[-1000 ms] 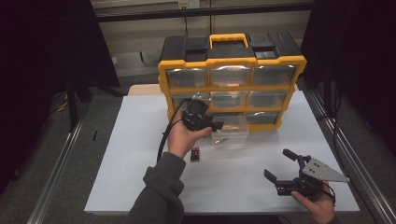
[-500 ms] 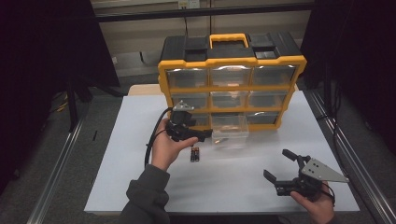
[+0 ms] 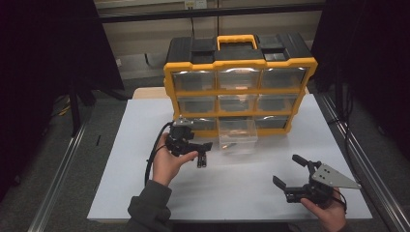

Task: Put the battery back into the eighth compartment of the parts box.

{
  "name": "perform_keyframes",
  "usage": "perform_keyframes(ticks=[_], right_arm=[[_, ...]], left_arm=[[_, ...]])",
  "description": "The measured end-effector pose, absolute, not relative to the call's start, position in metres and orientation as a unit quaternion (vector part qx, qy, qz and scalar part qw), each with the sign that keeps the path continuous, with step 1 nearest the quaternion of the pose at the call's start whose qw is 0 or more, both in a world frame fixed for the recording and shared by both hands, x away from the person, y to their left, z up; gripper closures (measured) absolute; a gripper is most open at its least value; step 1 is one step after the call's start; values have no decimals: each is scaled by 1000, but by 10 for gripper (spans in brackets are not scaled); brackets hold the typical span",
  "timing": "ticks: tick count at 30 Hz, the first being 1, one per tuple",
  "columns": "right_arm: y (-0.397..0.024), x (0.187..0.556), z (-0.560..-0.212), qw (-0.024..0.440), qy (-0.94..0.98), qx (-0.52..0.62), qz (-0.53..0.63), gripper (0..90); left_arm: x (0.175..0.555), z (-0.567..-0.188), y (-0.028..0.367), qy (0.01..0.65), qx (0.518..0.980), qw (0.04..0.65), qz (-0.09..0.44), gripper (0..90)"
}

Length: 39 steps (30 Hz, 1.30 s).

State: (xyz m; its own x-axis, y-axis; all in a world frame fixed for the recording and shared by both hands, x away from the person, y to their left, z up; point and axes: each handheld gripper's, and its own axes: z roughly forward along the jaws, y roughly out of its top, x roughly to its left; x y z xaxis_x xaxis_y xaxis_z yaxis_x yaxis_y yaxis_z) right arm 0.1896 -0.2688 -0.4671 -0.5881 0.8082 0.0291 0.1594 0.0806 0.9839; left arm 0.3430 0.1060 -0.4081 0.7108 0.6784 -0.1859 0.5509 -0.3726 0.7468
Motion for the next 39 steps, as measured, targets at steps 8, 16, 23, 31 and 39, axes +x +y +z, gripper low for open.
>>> perform_keyframes(ticks=[8, 16, 23, 31, 39], right_arm=[[-269, 190, -467, 281, 679, 356, 577, 13], [-268, 190, -467, 283, 679, 357, 576, 13], [-268, 189, -467, 282, 679, 356, 576, 14], [-268, 189, -467, 282, 679, 355, 577, 15], [-268, 189, -466, 284, 678, 356, 577, 15]], left_arm=[[338, -421, 111, 388, 818, 417, 79, 180], [333, -436, 118, 399, 822, 396, 94, 329], [331, -444, 119, 401, 826, 383, 103, 460], [329, -454, 115, 404, 832, 368, 99, 565], [329, -463, 112, 405, 839, 352, 95, 626]])
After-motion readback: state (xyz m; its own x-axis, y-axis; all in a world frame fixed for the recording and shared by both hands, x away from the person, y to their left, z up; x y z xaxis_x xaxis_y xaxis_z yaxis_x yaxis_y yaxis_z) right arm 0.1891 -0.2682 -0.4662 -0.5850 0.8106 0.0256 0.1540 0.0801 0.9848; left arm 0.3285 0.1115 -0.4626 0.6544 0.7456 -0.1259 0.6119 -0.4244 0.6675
